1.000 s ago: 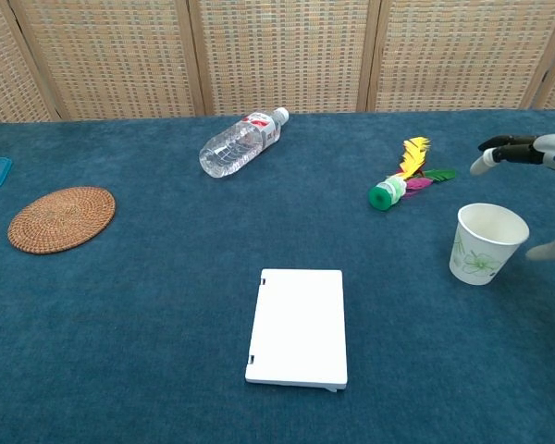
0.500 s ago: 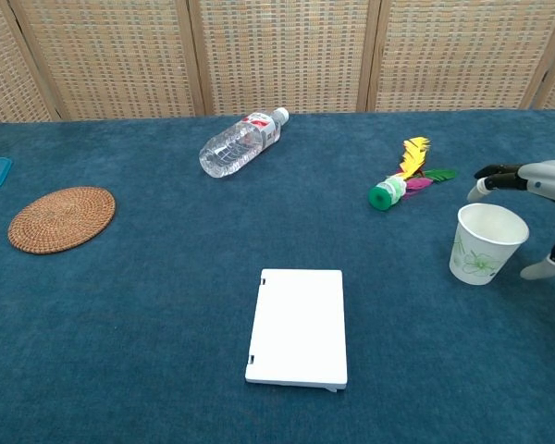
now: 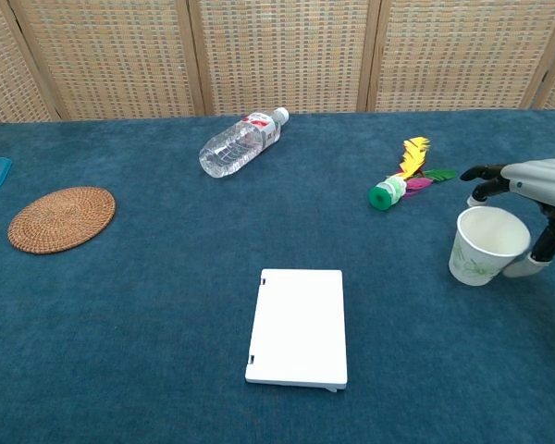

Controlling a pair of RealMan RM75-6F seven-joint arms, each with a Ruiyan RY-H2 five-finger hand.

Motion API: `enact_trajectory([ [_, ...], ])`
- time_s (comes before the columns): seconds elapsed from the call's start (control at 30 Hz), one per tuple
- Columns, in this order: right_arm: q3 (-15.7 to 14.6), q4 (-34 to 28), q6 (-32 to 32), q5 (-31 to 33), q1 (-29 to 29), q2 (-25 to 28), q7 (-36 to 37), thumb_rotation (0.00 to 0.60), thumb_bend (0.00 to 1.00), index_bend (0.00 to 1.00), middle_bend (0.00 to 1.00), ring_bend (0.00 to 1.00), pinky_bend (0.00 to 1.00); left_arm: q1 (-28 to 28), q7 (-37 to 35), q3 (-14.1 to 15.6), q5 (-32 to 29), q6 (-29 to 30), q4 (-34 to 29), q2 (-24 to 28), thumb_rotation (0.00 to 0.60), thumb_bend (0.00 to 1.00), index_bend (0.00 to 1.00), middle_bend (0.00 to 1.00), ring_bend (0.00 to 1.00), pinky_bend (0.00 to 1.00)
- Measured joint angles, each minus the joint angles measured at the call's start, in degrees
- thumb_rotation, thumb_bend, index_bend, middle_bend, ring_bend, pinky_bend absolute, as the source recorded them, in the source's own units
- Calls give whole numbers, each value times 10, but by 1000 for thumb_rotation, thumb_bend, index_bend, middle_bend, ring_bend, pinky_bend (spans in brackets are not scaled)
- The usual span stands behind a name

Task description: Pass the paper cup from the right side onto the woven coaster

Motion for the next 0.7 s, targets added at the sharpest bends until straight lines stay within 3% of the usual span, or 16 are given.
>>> enact_trajectory([
  [0.7, 6, -61, 21, 40, 23, 18, -61, 600, 84, 425, 69, 0, 0, 1, -7, 0, 0, 2, -1, 4, 600, 231, 0, 0, 0, 0],
])
